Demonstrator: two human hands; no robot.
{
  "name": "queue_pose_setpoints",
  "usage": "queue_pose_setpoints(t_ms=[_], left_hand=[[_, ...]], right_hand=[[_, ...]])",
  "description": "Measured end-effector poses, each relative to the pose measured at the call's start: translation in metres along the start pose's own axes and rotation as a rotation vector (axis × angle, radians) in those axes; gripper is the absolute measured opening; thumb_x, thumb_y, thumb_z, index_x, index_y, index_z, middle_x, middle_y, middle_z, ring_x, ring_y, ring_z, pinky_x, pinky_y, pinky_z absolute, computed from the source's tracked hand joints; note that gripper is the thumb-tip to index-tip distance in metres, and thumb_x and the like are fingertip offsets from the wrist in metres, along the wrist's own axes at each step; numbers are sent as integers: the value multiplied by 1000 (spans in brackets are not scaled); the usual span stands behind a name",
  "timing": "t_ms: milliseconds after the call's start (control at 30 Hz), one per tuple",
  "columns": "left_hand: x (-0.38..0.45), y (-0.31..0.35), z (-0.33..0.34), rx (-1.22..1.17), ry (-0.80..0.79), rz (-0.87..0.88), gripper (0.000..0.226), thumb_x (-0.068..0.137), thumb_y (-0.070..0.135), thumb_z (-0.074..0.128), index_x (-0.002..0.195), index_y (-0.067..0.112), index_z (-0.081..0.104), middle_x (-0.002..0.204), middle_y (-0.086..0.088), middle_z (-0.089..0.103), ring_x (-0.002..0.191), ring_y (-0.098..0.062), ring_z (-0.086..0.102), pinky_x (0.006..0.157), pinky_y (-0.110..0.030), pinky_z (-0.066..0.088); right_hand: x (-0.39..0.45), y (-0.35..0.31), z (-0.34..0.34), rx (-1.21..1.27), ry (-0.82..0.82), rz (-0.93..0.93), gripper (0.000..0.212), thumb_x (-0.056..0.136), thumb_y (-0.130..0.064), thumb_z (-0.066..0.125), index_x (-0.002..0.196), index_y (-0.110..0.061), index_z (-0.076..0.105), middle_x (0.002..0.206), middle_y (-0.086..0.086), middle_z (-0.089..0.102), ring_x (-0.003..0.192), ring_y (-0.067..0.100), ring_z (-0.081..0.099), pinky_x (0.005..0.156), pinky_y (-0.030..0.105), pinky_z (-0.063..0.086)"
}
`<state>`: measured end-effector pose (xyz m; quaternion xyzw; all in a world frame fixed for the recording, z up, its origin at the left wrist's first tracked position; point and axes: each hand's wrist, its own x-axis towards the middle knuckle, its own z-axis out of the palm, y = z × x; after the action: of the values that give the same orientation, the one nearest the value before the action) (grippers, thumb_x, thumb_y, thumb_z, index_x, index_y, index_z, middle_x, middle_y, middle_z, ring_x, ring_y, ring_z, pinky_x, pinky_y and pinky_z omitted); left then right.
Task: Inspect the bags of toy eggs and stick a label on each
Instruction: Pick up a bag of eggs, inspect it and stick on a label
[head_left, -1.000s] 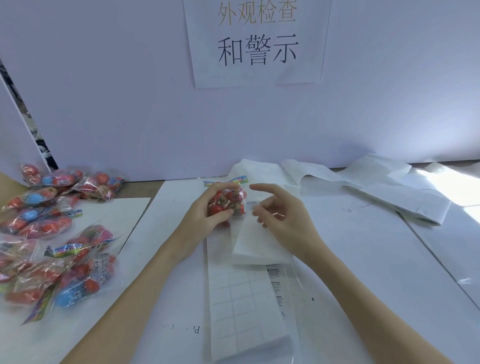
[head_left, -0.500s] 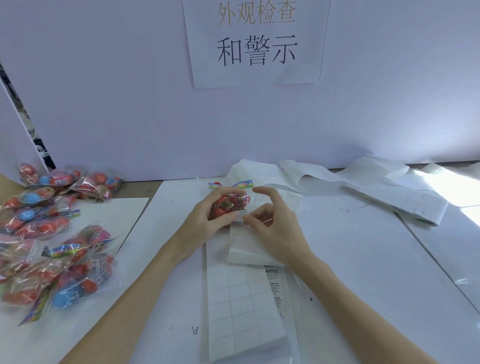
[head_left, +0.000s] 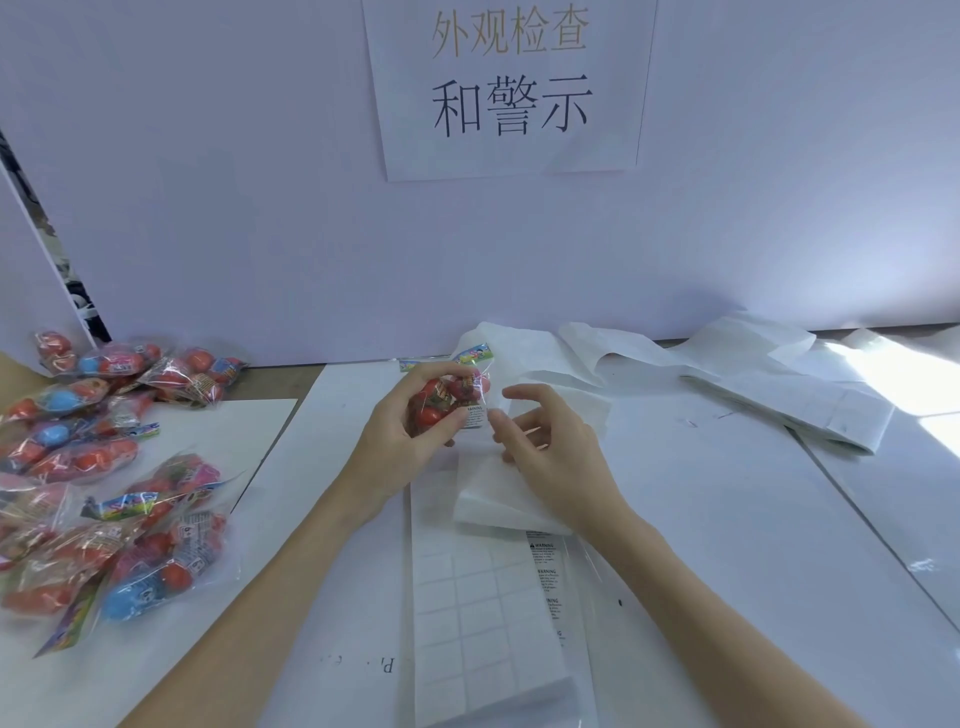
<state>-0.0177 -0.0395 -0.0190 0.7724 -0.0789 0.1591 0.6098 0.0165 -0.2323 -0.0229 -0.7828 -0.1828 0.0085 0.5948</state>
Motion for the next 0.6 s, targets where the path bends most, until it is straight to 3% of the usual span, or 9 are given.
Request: queue_pose_setpoints(t_ms=[67,200,333,400,500,600], left_hand=[[0,4,4,-33,-41,0,46,96,22,72,139,32,60,128,3,70,105,-23,69,81,-32,59],[-1,11,12,-152,-115,-24,46,98,24,72,141,29,58,128,-8,69,103,-38,65,80,-34,58],[-1,15,11,-376,-174,-38,50,97,11,67,143,29,57,134,-10,66,105,-23,62,80,-28,54],[-1,16,10,-417,-189,-29,55,97,10,66,146,33,55,134,-12,65,106,-23,61,80,-27,53],[-1,15,12,-270,-131,-31,64,98,21,68,151,46,45,126,-23,61,98,-30,60,79,-31,55],[0,13,11,-175,-37,-62,61,100,47,61,152,56,31,121,-18,68,102,-34,68,85,-35,59]], right_hand=[[0,-5,0,28,-18,24,33,95,-49,69,120,-28,66,90,-3,75,77,10,73,69,17,52],[1,-11,-5,253,-53,70,23,93,-33,77,93,-12,69,70,-3,69,63,13,66,68,26,54],[-2,-16,-11,581,-207,154,31,86,-33,80,78,-14,56,70,1,59,70,20,58,77,30,52],[0,-15,-13,663,-255,188,28,92,-27,75,79,-14,55,72,2,57,73,20,58,79,31,51],[-1,-16,-13,507,-210,205,24,99,-27,70,86,-9,60,76,5,63,68,18,61,73,26,53],[3,-15,-21,396,-126,245,33,97,-37,71,95,-4,70,73,4,67,58,13,59,58,19,49]])
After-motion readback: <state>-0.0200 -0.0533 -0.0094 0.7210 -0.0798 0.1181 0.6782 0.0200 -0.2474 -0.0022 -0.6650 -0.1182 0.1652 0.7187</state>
